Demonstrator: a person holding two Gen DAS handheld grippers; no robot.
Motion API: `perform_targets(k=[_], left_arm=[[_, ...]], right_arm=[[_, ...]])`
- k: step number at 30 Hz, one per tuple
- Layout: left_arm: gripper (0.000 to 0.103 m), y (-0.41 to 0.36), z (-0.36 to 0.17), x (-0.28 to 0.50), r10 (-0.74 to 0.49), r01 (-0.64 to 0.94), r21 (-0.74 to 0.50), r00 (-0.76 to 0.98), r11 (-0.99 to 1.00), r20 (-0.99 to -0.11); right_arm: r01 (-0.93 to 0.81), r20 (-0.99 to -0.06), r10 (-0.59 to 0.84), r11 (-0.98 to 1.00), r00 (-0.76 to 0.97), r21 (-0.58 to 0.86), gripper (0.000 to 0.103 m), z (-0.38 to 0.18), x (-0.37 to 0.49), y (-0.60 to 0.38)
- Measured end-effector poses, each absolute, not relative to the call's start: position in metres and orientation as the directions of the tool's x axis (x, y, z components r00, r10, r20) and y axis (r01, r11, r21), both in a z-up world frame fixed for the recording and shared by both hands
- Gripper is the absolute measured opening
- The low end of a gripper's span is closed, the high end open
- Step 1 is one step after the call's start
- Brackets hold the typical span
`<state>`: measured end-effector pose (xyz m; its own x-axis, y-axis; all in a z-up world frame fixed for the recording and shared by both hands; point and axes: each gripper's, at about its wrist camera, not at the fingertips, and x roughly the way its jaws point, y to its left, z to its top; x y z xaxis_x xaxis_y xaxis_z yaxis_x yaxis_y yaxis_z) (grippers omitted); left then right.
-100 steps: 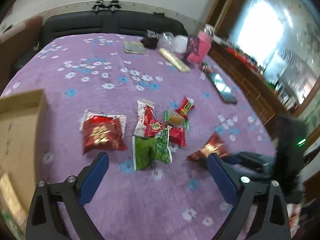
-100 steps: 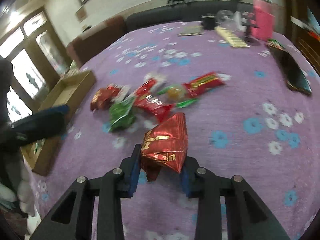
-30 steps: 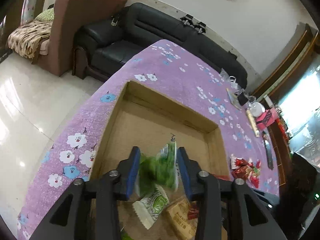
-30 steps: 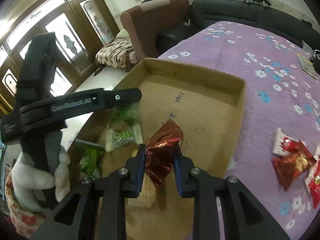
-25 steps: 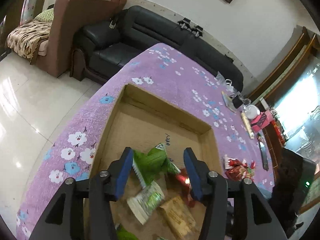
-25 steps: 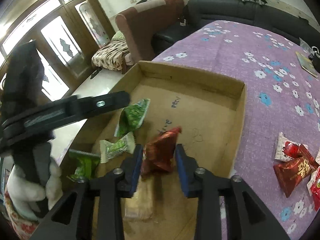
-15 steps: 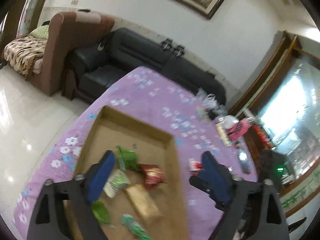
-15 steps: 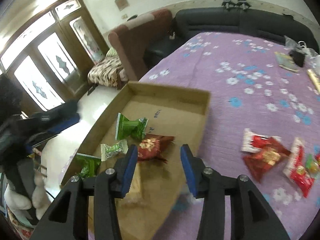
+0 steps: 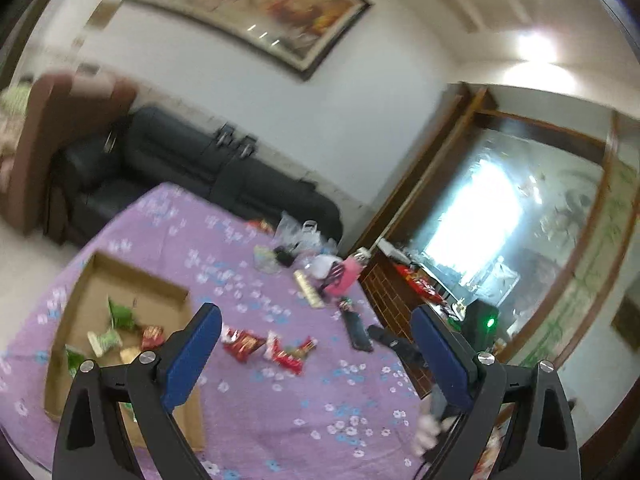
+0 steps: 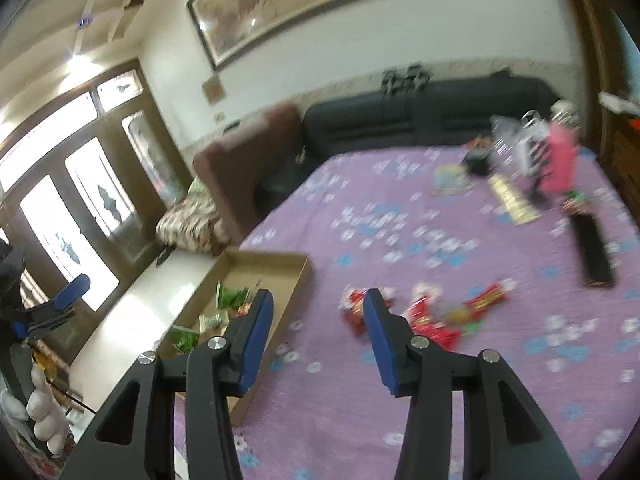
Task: Organize snacks
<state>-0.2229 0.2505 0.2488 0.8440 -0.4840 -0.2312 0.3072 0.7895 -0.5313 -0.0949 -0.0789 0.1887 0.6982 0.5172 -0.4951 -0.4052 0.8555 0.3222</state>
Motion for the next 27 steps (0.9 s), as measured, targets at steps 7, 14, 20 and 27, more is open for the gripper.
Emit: perform_targets(k=[7,14,20,27], left_arm=[[0.101,0.216,0.331,-0.287,-0.433,0.374,-0.317,0.891,0.872,-0.139],[0.102,0.205,0.44,-0.29,-0.174,0.169,-0.046,0.976,0.985,-0.13],[0.102,0.233,0.467,-0.278,-0.139,0.132,-0.129,0.989,0.983,-0.047],[0.102,0.2,0.381,-0.226,-0.19,0.181,-0.062,0.96,0.982,-0.208]], right_arm=[[-0.376,-0.344,0.461,0.881,0.818,0.286,0.054,0.301,-0.15,-0.142],[-0.319,-0.222,0.337,0.941,0.915,0.115,0.062,0.422,-0.194,-0.153],[-0.244,-0.179,0.233,0.969,0.956,-0.043,0.071,0.45,-0.213,-0.136],[-0.286,-0.318,0.288,0.957,0.903,0.055,0.072,0.389,-0.153,-0.127]])
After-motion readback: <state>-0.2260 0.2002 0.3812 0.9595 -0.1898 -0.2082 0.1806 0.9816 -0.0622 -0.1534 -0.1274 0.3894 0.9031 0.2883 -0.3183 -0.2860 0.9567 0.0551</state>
